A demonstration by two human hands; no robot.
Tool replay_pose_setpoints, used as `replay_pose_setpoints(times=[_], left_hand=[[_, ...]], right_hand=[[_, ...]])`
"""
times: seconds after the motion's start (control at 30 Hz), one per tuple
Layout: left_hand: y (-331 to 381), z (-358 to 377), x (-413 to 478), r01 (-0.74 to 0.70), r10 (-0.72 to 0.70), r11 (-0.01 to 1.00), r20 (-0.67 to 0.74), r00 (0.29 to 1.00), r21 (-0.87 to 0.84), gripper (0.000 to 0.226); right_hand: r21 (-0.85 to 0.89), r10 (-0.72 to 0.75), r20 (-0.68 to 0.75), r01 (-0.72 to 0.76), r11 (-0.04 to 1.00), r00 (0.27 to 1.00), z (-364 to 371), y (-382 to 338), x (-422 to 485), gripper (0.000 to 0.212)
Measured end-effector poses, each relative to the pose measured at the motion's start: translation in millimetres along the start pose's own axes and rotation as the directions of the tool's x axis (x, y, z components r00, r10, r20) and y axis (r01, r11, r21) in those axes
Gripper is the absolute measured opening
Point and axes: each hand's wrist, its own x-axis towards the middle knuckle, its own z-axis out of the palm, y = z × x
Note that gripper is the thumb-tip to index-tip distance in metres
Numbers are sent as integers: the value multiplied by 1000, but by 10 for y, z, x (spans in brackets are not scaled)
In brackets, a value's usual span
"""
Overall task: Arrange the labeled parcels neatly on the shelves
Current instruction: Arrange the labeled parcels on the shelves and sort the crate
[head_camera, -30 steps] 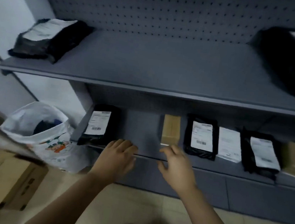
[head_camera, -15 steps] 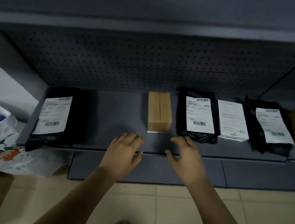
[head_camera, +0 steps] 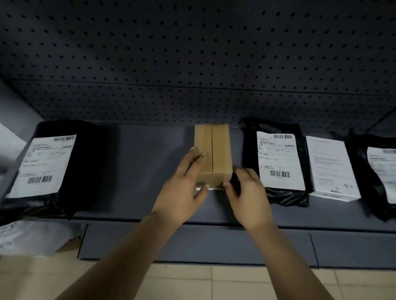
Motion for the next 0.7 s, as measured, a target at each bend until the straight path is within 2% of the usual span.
replay_pose_setpoints(times=[0.13,0.23,0.4,0.57,0.7], left_hand=[[-54,-57,-211,113,-117,989,-33,993,-92,67],[-163,-95,-311,194,-200,971,-32,979,-138,70],[-324,-142,-310,325,-328,937,-1,945,-125,54],[-523,-142,-359,348,-343,930,58,937,-119,49],[-512,-201,-423,297,-298,946,9,954,-133,63]], right_hand=[[104,-60,-5,61,993,998,58,-53,-111,45],[207,-85,58,71,976,995,140,-125,-125,55],[226,-186,91,161,961,978,284,-310,-87,56],[173,-184,120,162,972,976,381,-339,-86,52],[240,-142,111,112,964,984,361,-355,-119,61]])
